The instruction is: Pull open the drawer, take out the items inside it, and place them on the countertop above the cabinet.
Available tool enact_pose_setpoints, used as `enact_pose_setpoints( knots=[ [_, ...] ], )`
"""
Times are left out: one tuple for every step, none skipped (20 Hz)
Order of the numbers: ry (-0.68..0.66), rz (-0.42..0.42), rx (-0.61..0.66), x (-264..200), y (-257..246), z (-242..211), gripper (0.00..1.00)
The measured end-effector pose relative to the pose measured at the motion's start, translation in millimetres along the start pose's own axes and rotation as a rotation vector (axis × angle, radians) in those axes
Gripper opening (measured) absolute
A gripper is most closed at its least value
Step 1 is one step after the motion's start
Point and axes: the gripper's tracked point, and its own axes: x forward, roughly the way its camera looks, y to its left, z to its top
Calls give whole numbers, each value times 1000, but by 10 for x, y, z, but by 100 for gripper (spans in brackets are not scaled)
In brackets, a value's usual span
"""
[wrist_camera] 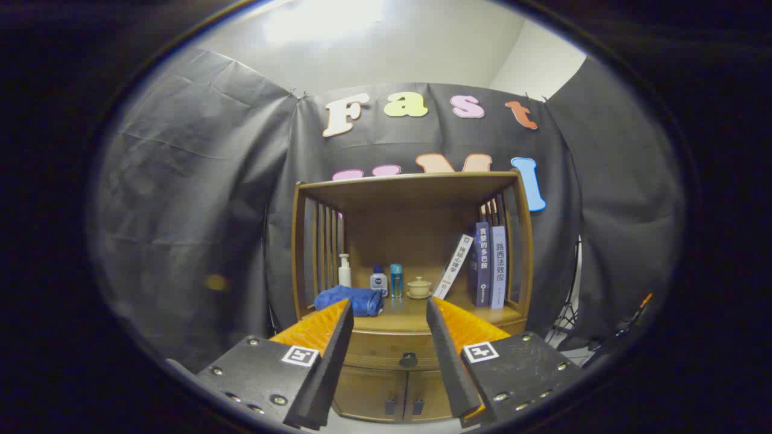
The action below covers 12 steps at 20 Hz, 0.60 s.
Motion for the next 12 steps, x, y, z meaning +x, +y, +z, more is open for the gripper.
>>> enact_pose_setpoints(
  knots=[
    [2, -3, -1, -8, -1, -4, 73],
    [2, -5, -1, -1, -8, -6, 73],
    [2, -5, 1, -7, -9, -15, 73],
    [4, -6, 3, -3, -15, -25, 73],
    [7, -8, 4, -2, -29, -42, 73],
    [11, -13, 6, -12, -49, -56, 73],
    [14, -16, 9, -24, -62, -68, 73],
    [14, -18, 14, -29, -67, -66, 73],
    [14, -19, 18, -33, -78, -74, 73],
    [12, -20, 22, -34, -84, -69, 72],
    [12, -20, 24, -15, -85, -73, 72],
    [13, -20, 25, -21, -82, -73, 73]
  ],
)
